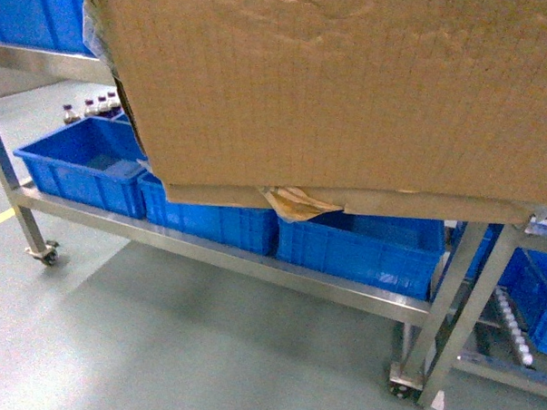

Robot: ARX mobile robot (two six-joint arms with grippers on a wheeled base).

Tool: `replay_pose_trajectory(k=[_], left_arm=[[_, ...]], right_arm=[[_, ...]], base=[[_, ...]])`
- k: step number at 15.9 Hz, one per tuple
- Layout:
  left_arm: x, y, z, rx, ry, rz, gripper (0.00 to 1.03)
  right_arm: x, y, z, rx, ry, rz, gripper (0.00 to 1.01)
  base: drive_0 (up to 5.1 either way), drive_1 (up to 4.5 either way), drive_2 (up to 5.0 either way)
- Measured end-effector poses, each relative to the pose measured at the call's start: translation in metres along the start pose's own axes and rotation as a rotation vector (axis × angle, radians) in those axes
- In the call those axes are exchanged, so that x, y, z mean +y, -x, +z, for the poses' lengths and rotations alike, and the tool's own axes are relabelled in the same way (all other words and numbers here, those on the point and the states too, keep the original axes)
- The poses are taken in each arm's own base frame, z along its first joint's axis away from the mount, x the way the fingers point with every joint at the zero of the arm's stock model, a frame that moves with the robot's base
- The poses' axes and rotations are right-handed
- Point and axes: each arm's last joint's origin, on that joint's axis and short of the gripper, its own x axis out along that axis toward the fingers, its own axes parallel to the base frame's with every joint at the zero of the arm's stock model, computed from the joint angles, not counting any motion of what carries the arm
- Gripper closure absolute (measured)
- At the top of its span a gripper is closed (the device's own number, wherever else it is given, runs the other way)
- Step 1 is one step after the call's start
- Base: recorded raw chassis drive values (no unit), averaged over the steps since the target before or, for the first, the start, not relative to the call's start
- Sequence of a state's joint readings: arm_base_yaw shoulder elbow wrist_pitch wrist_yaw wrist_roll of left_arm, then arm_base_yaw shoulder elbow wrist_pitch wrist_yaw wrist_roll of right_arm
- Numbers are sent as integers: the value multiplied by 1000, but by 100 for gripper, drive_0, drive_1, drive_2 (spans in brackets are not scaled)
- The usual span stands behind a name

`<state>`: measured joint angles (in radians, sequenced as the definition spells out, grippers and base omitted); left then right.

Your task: Sort boxes to right shelf from conveyor

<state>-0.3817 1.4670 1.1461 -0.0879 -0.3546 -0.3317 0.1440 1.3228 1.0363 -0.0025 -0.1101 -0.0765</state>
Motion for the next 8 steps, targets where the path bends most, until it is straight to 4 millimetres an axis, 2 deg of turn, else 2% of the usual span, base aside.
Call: replay_pose_trajectory(k=[8], left_arm=[[0,0,0,0,0,0,100]], right_arm=[[0,0,0,0,0,0,99]], base=[[-115,-115,-115]])
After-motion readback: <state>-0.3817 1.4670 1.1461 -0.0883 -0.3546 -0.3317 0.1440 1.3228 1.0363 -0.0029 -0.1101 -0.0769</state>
